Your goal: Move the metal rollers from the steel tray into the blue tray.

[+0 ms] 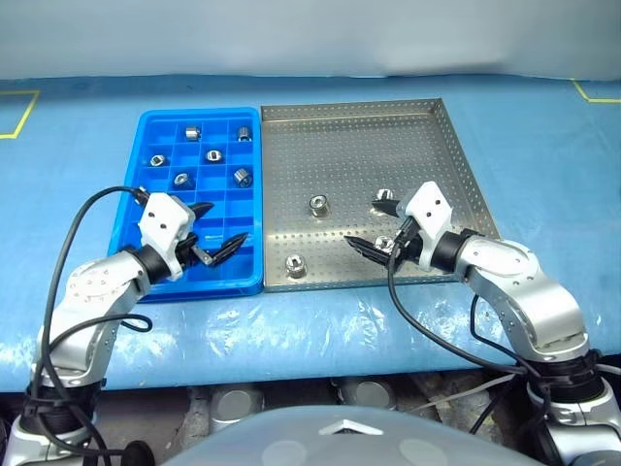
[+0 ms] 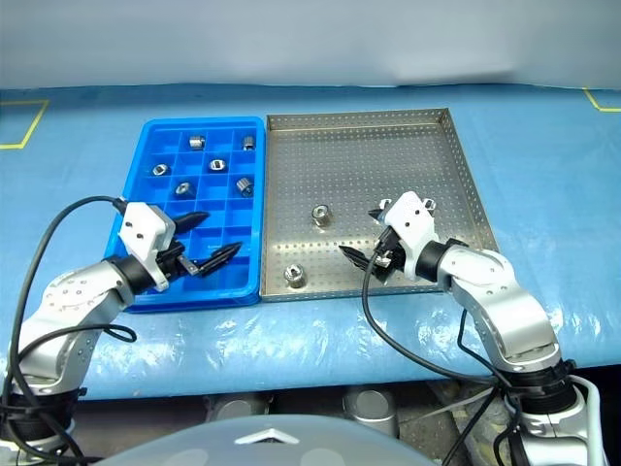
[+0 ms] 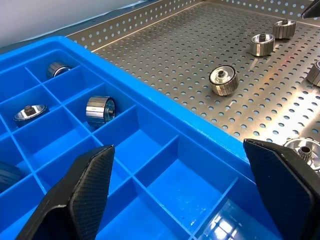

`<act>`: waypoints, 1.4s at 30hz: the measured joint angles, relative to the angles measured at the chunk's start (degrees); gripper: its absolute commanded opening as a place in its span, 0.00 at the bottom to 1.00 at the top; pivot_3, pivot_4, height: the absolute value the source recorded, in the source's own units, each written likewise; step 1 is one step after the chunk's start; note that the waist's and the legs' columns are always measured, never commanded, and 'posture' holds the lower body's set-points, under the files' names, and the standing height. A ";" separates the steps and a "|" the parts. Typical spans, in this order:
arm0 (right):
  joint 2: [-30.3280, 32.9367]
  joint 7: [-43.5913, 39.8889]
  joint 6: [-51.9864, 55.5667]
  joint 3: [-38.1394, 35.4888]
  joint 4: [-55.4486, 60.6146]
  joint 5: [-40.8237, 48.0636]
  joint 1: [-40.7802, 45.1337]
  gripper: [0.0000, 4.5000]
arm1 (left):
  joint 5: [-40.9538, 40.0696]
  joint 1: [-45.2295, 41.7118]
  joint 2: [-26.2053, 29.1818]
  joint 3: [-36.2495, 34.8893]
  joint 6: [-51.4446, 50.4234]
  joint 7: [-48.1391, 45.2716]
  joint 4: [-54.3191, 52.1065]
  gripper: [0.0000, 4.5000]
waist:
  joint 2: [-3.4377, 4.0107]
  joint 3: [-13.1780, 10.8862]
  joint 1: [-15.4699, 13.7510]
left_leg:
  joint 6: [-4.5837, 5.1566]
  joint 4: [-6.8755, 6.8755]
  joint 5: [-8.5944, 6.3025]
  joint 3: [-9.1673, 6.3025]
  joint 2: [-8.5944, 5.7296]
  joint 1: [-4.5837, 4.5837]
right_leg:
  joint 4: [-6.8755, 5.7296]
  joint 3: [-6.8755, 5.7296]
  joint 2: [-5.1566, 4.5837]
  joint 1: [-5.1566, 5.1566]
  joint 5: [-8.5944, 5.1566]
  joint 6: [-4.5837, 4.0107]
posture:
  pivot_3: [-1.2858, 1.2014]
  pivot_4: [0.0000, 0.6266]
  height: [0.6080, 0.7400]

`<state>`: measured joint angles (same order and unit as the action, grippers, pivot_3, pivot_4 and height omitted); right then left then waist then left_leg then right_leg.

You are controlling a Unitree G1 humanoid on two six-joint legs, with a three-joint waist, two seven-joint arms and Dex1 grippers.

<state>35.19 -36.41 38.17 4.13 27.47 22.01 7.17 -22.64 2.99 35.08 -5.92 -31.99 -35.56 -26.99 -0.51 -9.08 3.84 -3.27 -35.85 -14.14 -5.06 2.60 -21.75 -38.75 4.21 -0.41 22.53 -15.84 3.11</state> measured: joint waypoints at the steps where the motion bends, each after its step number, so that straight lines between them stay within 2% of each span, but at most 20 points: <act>1: -0.03 -0.09 0.16 -0.02 0.00 0.51 -0.07 1.00 | -0.03 0.13 0.00 0.00 0.00 -0.06 0.00 1.00 | 0.00 0.00 -0.01 | 0.00 0.00 0.00 0.00 0.00 0.00 | 0.00 0.00 0.00 0.00 0.01 -0.01 | 0.50 0.24 1.00; 36: -1.44 1.28 1.49 -0.31 0.02 2.67 -1.42 1.00 | -0.67 1.45 -0.67 -0.40 -0.20 0.36 -0.01 1.00 | 0.00 0.00 -0.05 | 0.00 -0.02 0.00 0.00 0.00 0.00 | -0.01 -0.01 0.01 -0.01 0.00 0.00 | 0.50 0.24 1.00; 42: -1.43 1.43 1.43 -0.42 0.23 2.63 -1.69 1.00 | -2.69 -10.77 4.54 0.61 -2.62 -4.29 0.06 1.00 | -0.02 -0.01 -0.27 | -0.01 -0.10 0.01 0.00 0.00 0.01 | -0.03 -0.01 0.02 -0.03 0.00 0.05 | 0.49 0.24 1.00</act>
<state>33.75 -34.98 39.60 3.71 27.70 24.65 5.48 -25.33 -7.77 39.62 -5.31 -34.61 -39.85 -26.94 -0.52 -9.09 3.56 -3.28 -35.96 -14.13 -5.06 2.60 -21.74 -38.79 4.20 -0.39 22.50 -15.84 3.16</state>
